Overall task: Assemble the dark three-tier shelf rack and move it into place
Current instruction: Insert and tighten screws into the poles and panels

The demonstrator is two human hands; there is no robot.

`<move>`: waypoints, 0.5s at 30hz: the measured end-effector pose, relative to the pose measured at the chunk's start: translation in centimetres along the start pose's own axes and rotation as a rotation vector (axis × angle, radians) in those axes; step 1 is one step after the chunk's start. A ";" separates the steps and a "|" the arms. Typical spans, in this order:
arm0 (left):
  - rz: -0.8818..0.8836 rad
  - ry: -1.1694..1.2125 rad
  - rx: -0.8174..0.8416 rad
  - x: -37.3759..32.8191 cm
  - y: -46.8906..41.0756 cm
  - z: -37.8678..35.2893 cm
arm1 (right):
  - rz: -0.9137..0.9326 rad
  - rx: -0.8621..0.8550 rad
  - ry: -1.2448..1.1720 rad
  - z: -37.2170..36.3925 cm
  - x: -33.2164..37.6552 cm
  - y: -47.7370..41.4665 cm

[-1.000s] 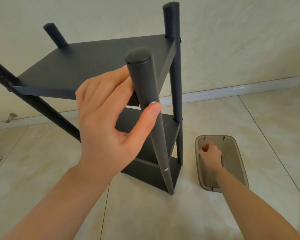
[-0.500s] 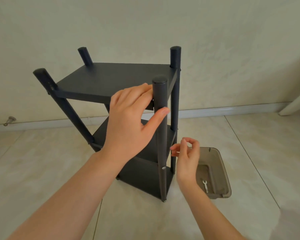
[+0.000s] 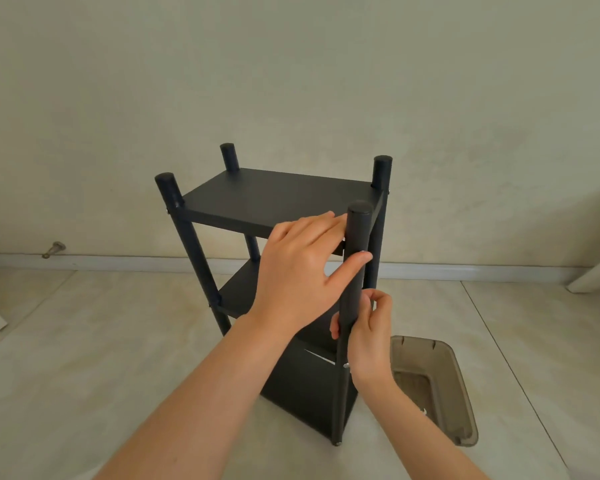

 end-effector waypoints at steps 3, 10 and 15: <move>0.066 0.041 0.007 1.9 -0.1 1.1 | 0.013 0.062 0.031 -1.5 1.0 -0.9; 0.226 0.078 -0.034 7.1 -0.9 4.8 | 0.021 0.144 0.153 -6.3 3.4 -3.1; 0.428 0.163 -0.057 10.7 -0.6 8.0 | -0.039 0.179 0.099 -10.6 4.8 -5.2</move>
Point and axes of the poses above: each hand's wrist, its own y-axis away from the middle knuckle, its own z-axis out of the back of the hand, x = y × z, the point moved 2 cm from there along -y, towards the middle knuckle, and after that the axes turned 10 degrees about x, right-handed, at the moved point
